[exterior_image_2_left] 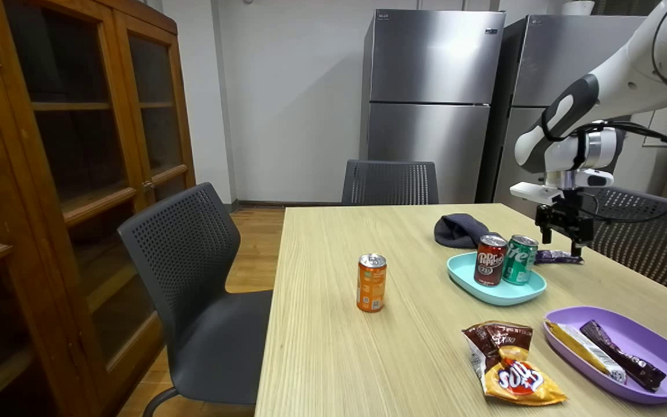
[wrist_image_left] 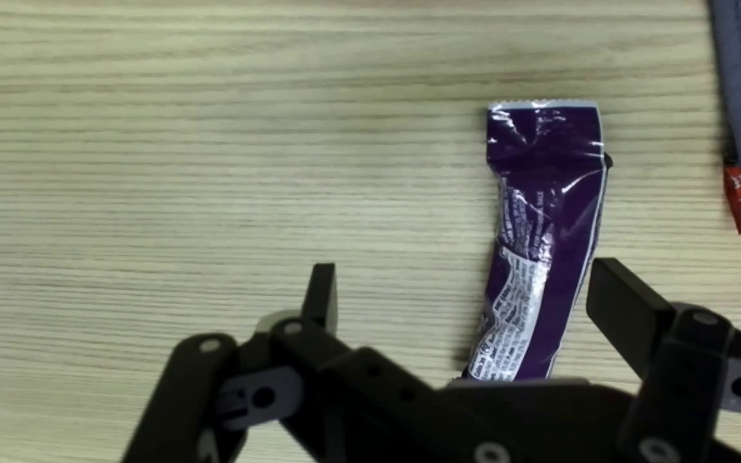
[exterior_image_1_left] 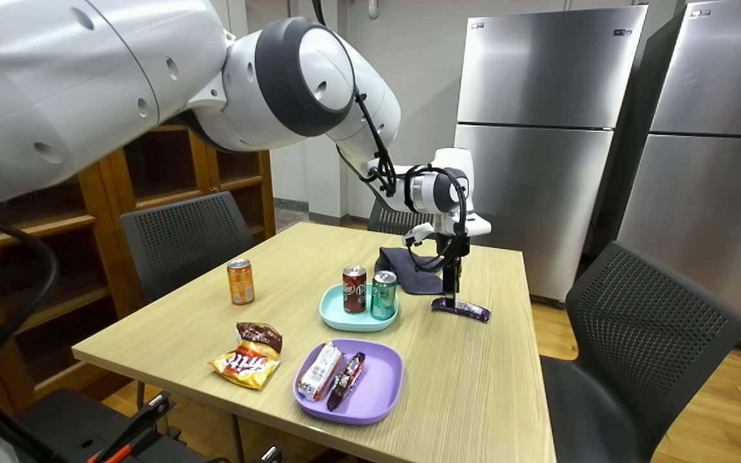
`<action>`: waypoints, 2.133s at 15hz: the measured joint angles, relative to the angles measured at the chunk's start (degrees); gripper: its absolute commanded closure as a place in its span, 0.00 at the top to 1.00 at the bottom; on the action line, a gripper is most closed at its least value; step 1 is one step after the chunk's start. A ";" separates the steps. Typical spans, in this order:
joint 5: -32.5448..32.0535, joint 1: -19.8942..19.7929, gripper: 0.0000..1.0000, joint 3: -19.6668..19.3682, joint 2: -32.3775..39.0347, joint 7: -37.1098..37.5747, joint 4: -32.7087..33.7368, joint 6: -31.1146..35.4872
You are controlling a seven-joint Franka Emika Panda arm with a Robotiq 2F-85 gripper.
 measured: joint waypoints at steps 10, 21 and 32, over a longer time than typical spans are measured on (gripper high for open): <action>-0.01 0.00 1.00 -0.04 1.53 0.00 0.17 0.28; -0.01 -0.09 1.00 -0.04 2.52 -0.02 1.29 0.47; -0.01 -0.37 0.34 -0.04 3.03 -0.06 1.65 1.17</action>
